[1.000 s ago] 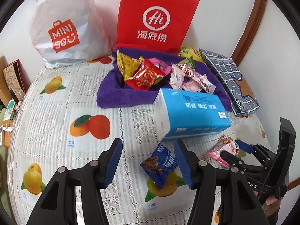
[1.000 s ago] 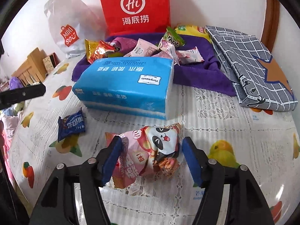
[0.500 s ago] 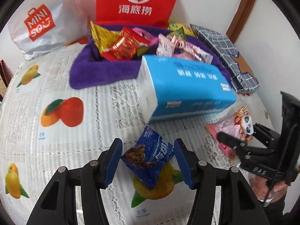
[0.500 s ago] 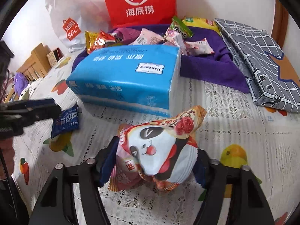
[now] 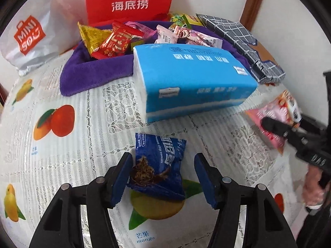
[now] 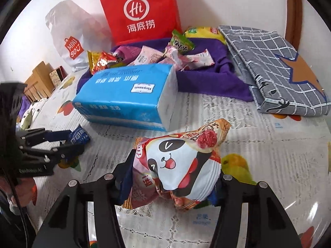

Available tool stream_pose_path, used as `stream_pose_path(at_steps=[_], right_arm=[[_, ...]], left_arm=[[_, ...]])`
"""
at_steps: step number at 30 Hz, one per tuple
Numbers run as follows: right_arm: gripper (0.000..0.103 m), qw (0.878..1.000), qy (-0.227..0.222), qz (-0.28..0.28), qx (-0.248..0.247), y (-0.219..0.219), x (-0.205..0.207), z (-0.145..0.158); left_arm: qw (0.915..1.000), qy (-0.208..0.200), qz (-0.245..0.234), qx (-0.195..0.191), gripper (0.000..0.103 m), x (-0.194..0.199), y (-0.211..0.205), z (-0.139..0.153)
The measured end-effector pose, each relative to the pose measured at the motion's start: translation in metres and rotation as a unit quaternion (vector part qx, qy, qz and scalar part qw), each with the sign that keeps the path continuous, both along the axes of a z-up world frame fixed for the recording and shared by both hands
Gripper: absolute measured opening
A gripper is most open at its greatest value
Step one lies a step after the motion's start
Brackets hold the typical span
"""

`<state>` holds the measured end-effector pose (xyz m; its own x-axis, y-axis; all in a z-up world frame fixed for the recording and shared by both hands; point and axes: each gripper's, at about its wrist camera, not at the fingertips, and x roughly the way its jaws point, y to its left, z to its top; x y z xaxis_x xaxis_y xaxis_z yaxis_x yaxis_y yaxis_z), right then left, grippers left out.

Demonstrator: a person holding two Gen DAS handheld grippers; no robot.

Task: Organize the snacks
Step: 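Carry the panda-print bag and blue packet with both tools over the purple towel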

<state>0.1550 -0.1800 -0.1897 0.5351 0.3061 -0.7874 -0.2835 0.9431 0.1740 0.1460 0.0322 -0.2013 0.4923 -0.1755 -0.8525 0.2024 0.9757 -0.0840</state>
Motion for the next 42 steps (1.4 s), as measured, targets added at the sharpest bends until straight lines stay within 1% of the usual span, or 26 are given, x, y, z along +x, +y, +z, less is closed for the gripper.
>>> stream_pose_path(at_steps=[2, 3, 4, 5, 7, 9, 14, 21, 26, 28, 34, 37, 42], right_arm=[[0.056, 1.000, -0.003, -0.004, 0.000, -0.003, -0.002, 0.003], [0.056, 1.000, -0.004, -0.006, -0.001, -0.004, -0.003, 0.003], [0.056, 1.000, -0.005, -0.008, -0.002, -0.005, -0.004, 0.004], [0.056, 1.000, -0.006, -0.011, -0.002, -0.007, -0.005, 0.005], [0.056, 1.000, -0.008, -0.015, -0.001, -0.010, -0.008, 0.007], [0.056, 1.000, -0.011, -0.019, -0.004, -0.012, -0.010, 0.010], [0.056, 0.999, -0.019, -0.028, -0.008, -0.015, -0.013, 0.021], [0.056, 0.998, -0.044, -0.033, -0.009, -0.014, -0.014, 0.049], [0.056, 0.998, -0.060, -0.036, -0.006, -0.013, -0.011, 0.072], [0.056, 0.997, -0.065, -0.037, -0.003, -0.011, -0.009, 0.079], [0.056, 0.996, -0.080, -0.040, 0.004, -0.010, 0.005, 0.100], [0.056, 0.995, -0.089, -0.042, 0.001, -0.007, 0.017, 0.110], [0.056, 0.993, -0.108, -0.043, -0.005, -0.004, 0.042, 0.126]], left_arm=[[0.9997, -0.010, 0.003, 0.021, 0.057, -0.003, -0.005, -0.001], [0.9991, -0.017, 0.011, 0.038, 0.049, -0.004, -0.007, -0.001], [0.9985, -0.022, 0.013, 0.048, 0.045, -0.005, -0.008, -0.001], [0.9985, -0.024, 0.011, 0.049, 0.044, -0.006, -0.009, -0.001], [0.9990, -0.019, 0.013, 0.039, 0.042, -0.007, -0.007, 0.001], [0.9992, -0.015, 0.016, 0.034, 0.042, -0.008, -0.005, 0.003], [0.9992, -0.024, 0.023, 0.021, 0.042, -0.016, -0.003, 0.017], [0.9985, -0.047, 0.028, -0.003, 0.042, -0.022, -0.002, 0.054], [0.9972, -0.068, 0.029, -0.005, 0.042, -0.022, -0.005, 0.081], [0.9966, -0.075, 0.035, -0.009, 0.042, -0.020, -0.006, 0.090], [0.9950, -0.081, 0.041, -0.040, 0.042, -0.006, 0.000, 0.117], [0.9939, -0.089, 0.048, -0.046, 0.042, 0.004, 0.005, 0.130], [0.9921, -0.101, 0.059, -0.045, 0.042, 0.023, 0.011, 0.148]])
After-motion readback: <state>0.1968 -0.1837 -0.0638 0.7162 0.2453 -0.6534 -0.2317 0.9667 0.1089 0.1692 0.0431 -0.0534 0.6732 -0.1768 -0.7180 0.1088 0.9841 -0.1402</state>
